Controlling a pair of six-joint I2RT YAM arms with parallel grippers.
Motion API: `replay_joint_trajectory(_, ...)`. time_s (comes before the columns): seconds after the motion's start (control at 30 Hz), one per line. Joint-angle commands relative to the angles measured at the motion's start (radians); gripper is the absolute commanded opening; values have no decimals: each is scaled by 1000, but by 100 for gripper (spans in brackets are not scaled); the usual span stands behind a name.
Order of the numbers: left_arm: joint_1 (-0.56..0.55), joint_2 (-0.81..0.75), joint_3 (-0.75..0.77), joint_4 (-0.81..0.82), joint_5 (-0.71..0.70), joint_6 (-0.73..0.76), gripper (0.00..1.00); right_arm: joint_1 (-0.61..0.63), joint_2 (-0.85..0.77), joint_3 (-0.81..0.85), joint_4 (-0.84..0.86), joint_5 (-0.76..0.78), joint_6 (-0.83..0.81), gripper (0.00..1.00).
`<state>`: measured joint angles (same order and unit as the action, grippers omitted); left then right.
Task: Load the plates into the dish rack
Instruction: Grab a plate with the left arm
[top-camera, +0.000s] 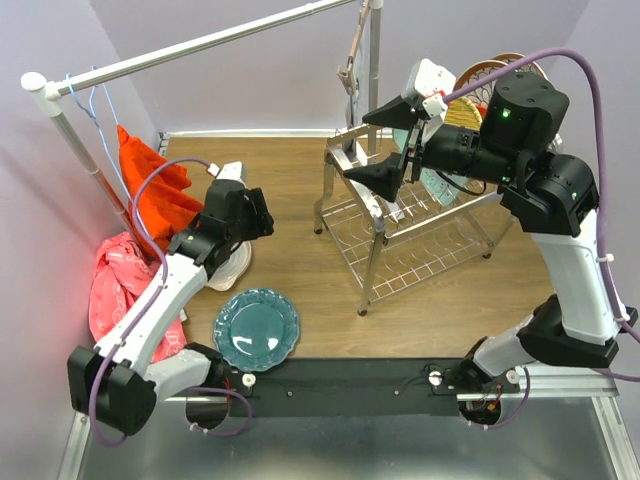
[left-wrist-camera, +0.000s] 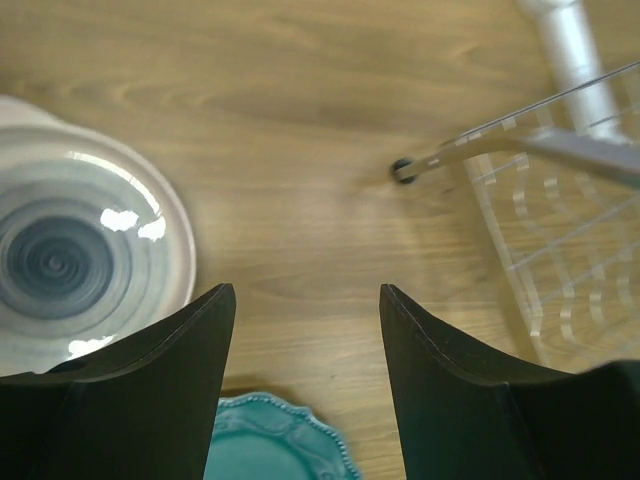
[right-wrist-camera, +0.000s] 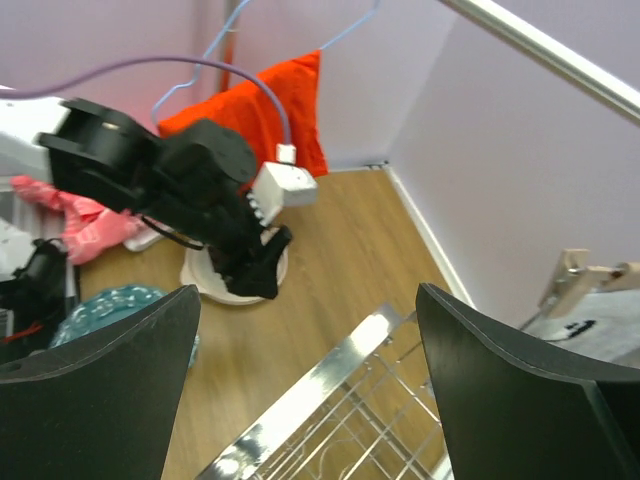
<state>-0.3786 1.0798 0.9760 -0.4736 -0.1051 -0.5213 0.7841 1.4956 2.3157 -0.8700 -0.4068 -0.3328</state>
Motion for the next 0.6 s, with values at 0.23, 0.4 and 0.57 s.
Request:
replay_joint_trajectory(0.23, 10, 345, 64, -25, -171, -11, 68, 0, -95, -119, -50, -32, 31, 99)
replay_joint_trajectory(0.4, 18, 543, 176, -121, -293, -74, 56, -2, -104, -131, -49, 6, 14, 99)
replay_joint_trajectory(0.57, 21, 644, 224, -146, -315, -100, 50, -2, -115, -142, -49, 28, 3, 99)
